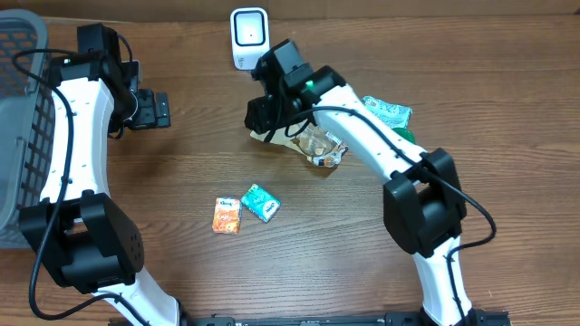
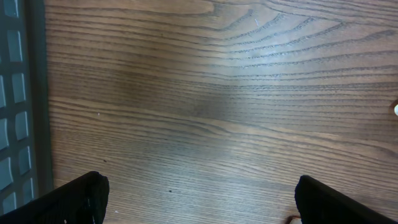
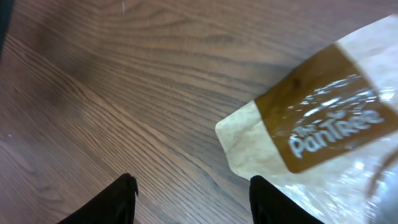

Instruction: Scan the item barcode

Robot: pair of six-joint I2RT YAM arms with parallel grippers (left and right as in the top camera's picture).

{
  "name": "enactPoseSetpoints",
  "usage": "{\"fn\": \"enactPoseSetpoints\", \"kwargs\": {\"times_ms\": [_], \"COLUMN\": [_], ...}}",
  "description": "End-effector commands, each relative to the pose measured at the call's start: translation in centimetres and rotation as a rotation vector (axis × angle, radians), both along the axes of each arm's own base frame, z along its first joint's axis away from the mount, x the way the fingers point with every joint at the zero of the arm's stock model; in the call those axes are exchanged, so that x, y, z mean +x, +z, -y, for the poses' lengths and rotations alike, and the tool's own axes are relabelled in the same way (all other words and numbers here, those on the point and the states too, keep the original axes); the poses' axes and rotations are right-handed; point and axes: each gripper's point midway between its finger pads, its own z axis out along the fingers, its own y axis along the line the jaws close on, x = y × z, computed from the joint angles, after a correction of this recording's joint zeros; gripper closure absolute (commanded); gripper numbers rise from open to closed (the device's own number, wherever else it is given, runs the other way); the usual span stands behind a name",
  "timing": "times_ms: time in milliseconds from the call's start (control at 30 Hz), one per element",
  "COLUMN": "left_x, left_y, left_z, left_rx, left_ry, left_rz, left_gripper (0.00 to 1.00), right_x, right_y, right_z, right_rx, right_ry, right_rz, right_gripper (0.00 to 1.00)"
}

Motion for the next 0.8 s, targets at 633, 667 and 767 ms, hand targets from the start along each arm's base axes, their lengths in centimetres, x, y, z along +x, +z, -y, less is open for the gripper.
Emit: {"fn": "enactPoseSetpoints", "kwargs": {"times_ms": [633, 667, 767], "left_x": [0.3, 0.3, 0.3], "left_y": [0.9, 0.9, 0.9], "left_z": [-0.2, -0.2, -0.2], "left_rx": [0.009, 0.009, 0.009], "left_ry": [-0.008, -0.008, -0.008], "left_rz": [0.026, 0.025, 0.026], "left_gripper": [0.00, 0.00, 0.01], "right_x": [1.9, 2.0, 2.6], "right_y": [-7.9, -8.4, -8.8], "right_z": [5.6, 6.2, 8.1], "right_rx": [-0.199, -0.213, -0.240], "right_ry": [-0.124, -0.134, -0.188], "right_rz": [-0.091, -0.101, -0.119], "right_gripper": [0.43, 0.43, 0.43]}}
